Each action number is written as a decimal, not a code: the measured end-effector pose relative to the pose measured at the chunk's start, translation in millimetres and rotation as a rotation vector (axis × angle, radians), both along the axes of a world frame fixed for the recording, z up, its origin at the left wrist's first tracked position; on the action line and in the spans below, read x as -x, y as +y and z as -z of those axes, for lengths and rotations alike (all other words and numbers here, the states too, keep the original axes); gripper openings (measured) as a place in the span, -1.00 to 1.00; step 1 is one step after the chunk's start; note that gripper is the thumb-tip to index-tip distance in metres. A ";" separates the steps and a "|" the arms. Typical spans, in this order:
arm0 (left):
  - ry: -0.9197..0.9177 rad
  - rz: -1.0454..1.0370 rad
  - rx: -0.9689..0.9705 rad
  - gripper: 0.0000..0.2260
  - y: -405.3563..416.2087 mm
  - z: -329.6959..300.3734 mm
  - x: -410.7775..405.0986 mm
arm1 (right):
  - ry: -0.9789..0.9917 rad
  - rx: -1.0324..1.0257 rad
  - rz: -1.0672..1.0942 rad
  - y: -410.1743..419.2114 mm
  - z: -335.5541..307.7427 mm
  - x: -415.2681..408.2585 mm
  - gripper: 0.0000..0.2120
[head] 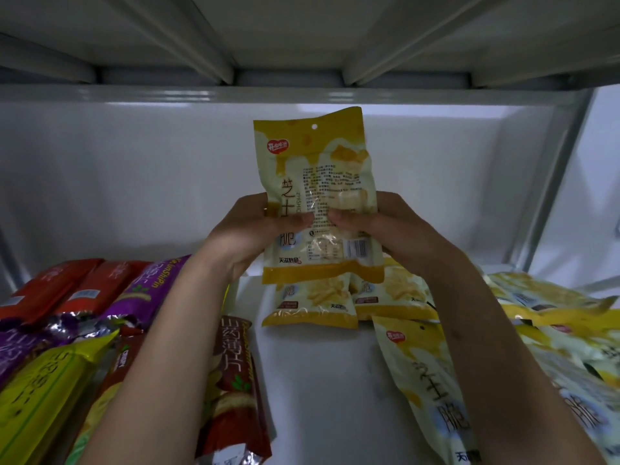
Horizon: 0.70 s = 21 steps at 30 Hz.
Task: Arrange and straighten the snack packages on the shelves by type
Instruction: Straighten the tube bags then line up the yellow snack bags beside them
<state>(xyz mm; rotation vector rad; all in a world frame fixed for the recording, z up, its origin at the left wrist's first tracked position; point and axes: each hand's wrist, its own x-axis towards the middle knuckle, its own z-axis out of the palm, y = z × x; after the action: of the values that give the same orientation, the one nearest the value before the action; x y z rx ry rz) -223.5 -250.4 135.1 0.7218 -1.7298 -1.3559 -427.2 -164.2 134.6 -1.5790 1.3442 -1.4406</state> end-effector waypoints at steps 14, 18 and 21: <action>-0.006 -0.099 0.070 -0.65 -1.2 1.9 5.4 | 0.005 0.009 0.029 -5.1 3.2 -1.7 -0.69; -0.037 -0.133 0.089 -0.71 0.5 2.5 9.2 | 0.002 0.046 0.067 -7.4 5.4 -0.5 -0.73; -0.099 -0.149 0.117 -0.78 1.1 4.1 11.0 | 0.012 0.020 0.096 -9.8 5.9 1.0 -0.77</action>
<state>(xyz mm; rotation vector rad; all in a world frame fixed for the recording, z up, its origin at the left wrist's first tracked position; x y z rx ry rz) -234.5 -249.3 131.0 0.8462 -1.7792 -1.1249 -428.2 -174.0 128.7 -1.5576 1.4337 -1.5080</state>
